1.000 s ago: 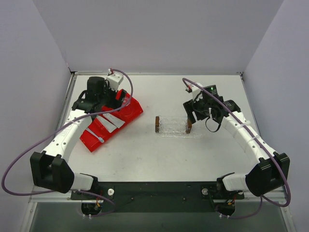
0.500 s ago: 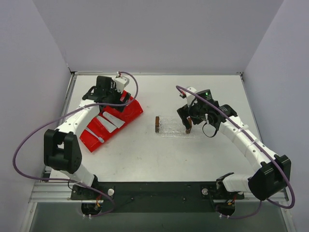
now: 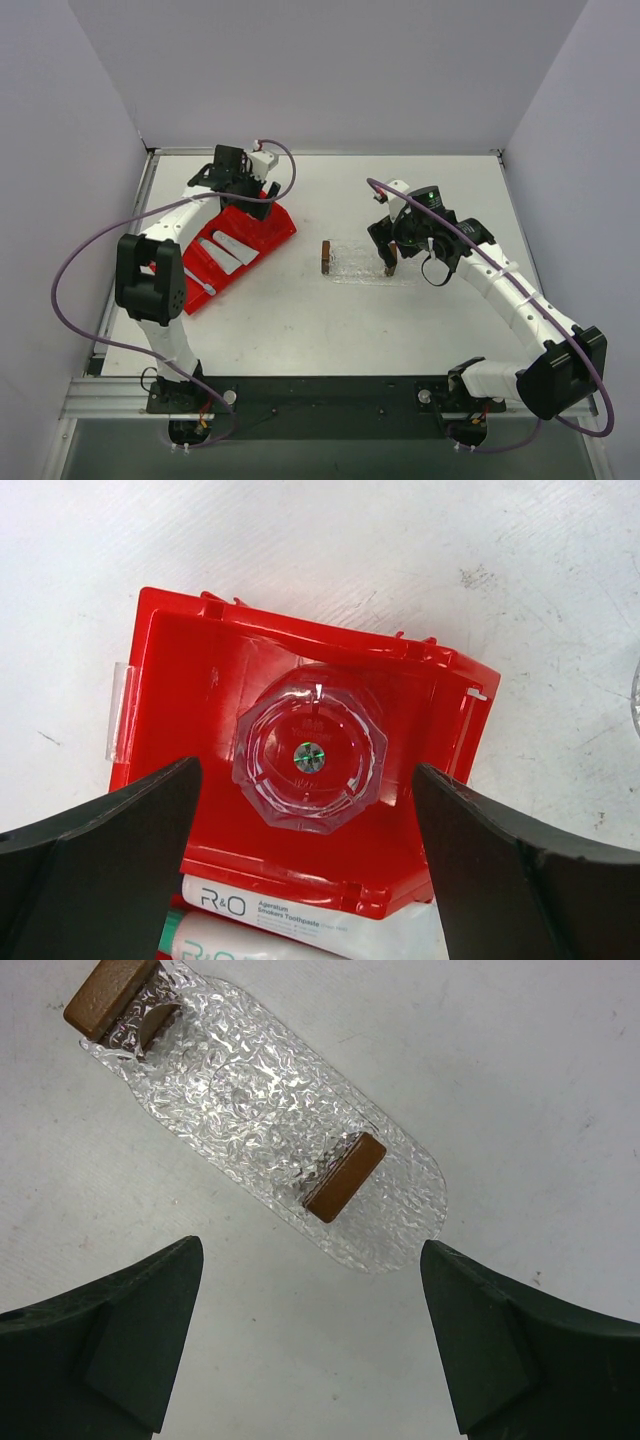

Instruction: Prepare toiletry sets of a toothbrush and toothpaste on the tray

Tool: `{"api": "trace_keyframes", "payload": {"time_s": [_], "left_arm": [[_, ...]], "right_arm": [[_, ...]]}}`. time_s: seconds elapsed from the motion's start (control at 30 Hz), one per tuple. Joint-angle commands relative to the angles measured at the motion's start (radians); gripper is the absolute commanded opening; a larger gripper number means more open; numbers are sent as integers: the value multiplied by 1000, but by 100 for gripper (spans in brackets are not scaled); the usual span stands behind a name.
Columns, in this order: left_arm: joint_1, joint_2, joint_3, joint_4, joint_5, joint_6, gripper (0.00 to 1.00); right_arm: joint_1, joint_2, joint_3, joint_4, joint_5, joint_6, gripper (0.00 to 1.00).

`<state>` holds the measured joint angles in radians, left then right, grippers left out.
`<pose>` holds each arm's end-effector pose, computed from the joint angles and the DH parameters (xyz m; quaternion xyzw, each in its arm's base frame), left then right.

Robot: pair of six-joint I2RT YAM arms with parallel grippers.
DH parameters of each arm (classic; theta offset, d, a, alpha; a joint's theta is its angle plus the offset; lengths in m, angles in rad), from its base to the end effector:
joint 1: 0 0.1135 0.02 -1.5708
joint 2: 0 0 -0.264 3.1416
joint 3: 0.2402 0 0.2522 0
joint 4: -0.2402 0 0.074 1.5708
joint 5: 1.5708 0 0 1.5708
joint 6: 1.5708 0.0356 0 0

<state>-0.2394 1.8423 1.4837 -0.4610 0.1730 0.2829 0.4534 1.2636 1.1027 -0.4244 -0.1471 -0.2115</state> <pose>0.4024 -0.1045 0.2583 0.2699 0.8872 -0.0724 0.3671 0.2518 0.1285 0.3248 -0.3196 0.8192 0.1212 0.4605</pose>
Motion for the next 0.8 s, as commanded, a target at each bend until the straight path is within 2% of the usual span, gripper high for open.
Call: {"api": "trace_keyframes", "payload": {"time_s": [0.0, 0.77], "left_arm": [[3, 37, 72, -14, 37, 9, 97], [3, 127, 69, -10, 56, 39, 96]], "right_arm": [[4, -9, -7, 6, -17, -12, 85], [-1, 0, -14, 3, -11, -19, 85]]}}
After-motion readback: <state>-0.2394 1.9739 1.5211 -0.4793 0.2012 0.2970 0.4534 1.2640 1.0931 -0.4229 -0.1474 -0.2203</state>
